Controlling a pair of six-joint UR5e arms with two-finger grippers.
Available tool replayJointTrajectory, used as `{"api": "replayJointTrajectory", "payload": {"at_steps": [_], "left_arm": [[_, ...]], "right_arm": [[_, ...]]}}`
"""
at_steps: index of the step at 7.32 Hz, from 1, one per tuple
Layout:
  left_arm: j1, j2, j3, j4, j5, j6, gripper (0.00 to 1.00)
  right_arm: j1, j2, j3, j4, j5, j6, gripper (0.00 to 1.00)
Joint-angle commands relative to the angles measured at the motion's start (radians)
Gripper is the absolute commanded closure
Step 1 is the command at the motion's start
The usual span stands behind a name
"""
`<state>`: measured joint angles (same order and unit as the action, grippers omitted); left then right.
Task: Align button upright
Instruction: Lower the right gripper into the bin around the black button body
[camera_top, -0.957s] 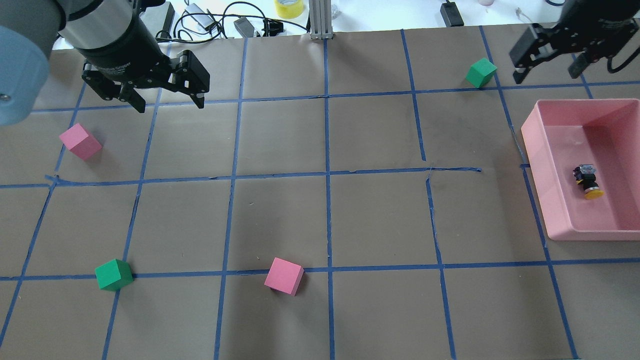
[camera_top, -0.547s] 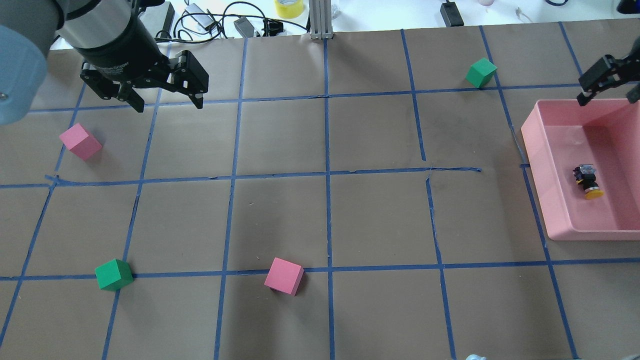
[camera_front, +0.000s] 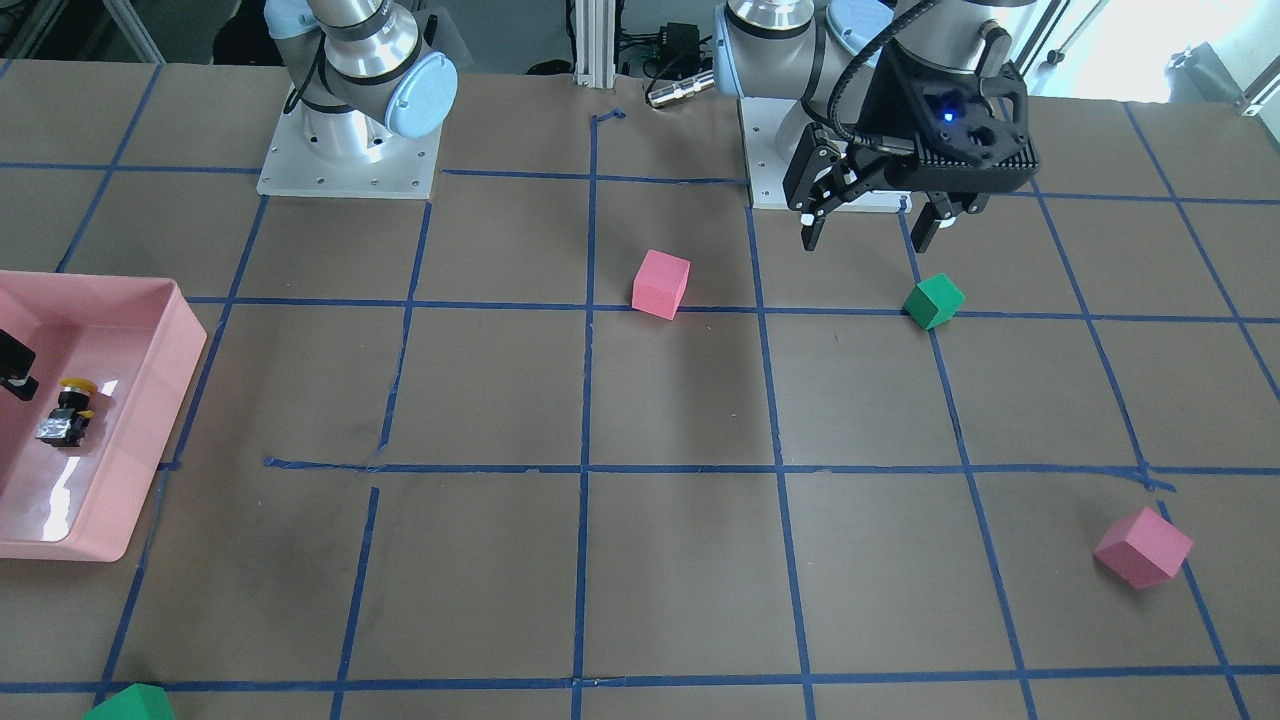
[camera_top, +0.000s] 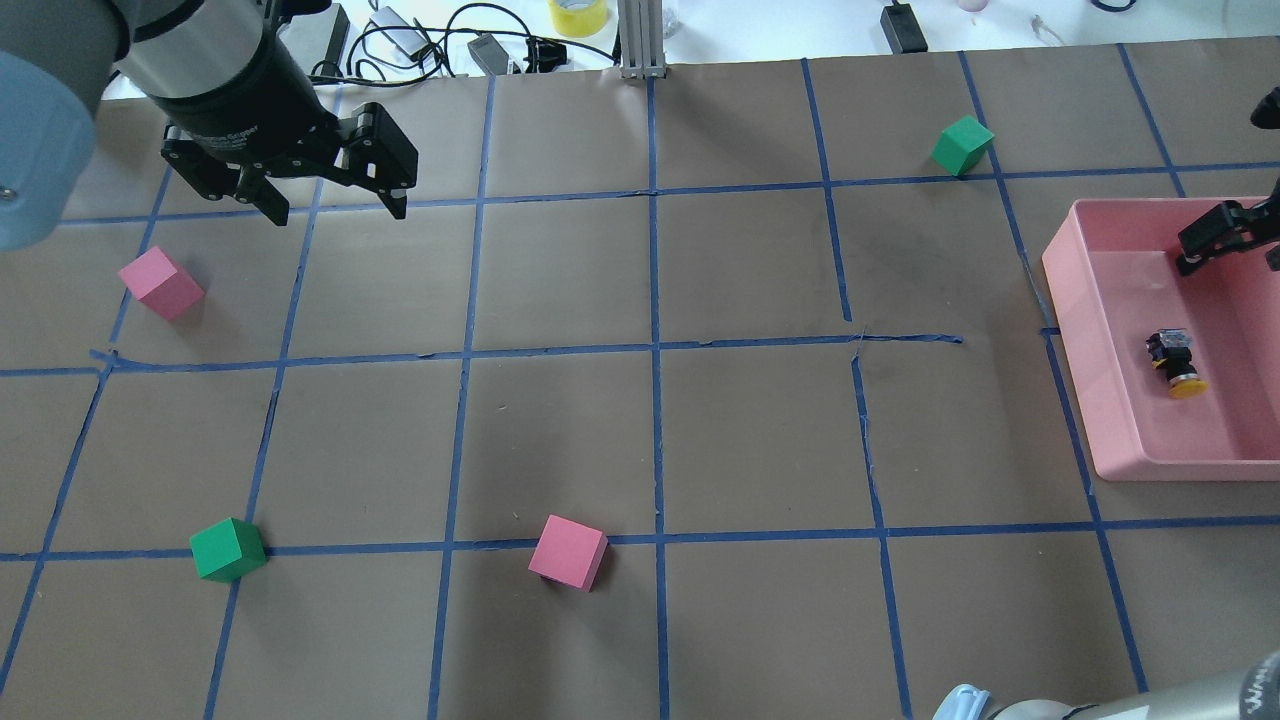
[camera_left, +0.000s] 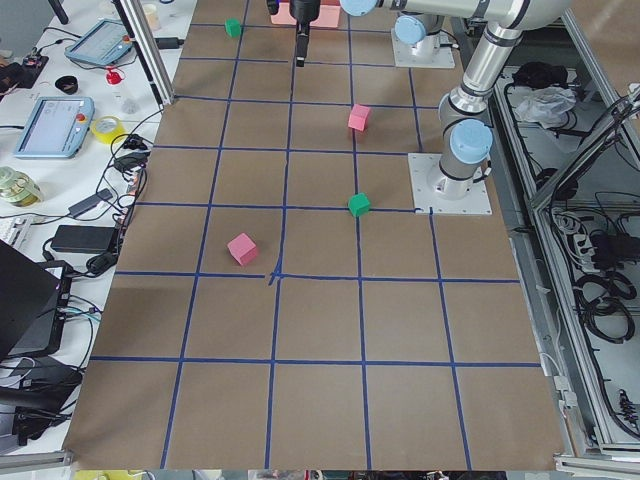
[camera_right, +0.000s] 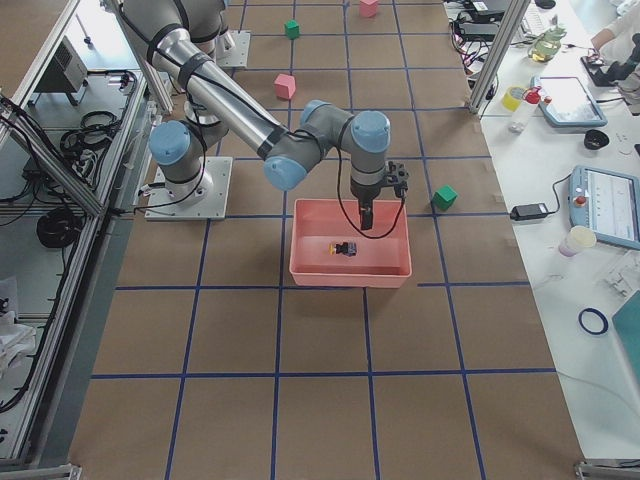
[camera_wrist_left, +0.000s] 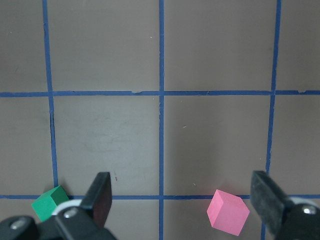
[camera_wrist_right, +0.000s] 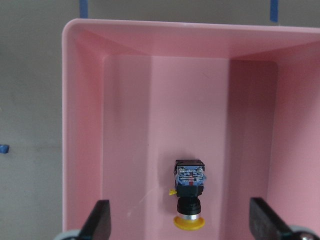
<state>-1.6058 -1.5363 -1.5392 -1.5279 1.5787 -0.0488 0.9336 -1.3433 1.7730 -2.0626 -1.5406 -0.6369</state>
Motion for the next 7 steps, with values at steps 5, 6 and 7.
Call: {"api": "replayJointTrajectory", "payload": {"at_steps": [5, 6, 7], "left_arm": [[0.001, 0.001, -0.001, 0.002, 0.003, 0.009, 0.00], [0.001, 0.001, 0.001, 0.002, 0.003, 0.010, 0.00], [0.001, 0.001, -0.001, 0.003, 0.003, 0.010, 0.00]], "right_arm": [[-0.024, 0.065, 0.022, -0.063, 0.004, -0.023, 0.02], [-0.027, 0.067, 0.022, -0.065, 0.004, -0.026, 0.02], [-0.027, 0.082, 0.022, -0.086, 0.007, -0.026, 0.02]]}}
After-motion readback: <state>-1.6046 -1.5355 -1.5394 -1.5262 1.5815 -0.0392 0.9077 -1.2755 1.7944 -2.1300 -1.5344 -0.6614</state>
